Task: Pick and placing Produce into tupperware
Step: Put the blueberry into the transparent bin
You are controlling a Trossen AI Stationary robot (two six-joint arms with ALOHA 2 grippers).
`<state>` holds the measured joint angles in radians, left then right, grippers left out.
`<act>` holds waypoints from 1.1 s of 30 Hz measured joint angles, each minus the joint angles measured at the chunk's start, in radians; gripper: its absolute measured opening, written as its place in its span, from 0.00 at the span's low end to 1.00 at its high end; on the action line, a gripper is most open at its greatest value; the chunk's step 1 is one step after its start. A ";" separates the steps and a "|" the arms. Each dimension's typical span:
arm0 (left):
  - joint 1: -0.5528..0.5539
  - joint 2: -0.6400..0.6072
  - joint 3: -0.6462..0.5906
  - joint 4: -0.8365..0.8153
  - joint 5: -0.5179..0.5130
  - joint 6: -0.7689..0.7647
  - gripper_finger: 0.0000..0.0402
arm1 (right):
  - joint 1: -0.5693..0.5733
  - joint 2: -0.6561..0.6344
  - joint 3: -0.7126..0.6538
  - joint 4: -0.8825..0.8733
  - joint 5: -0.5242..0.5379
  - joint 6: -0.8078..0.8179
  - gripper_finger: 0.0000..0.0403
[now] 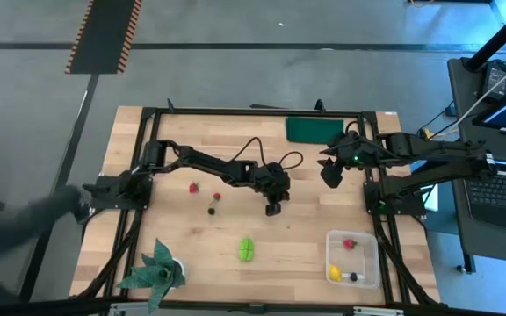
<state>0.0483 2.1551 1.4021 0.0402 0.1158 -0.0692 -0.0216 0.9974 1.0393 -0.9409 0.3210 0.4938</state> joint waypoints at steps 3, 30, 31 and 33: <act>0.000 0.000 0.000 0.000 0.000 0.000 0.21 | 0.000 0.000 0.000 0.000 0.000 0.000 0.48; 0.089 -0.418 0.002 -0.673 -0.191 0.079 0.31 | 0.001 0.049 0.000 0.061 -0.037 -0.033 0.48; 0.089 -0.442 0.002 -0.734 -0.206 0.074 0.31 | 0.001 0.063 0.000 0.081 -0.059 -0.058 0.48; 0.089 -0.484 0.002 -0.827 -0.221 0.068 0.30 | 0.001 0.097 0.000 0.129 -0.103 -0.102 0.48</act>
<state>0.1375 1.6708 1.4036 -0.7867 -0.1056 -0.0014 -0.0204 1.0943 1.0393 -0.8119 0.2178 0.3919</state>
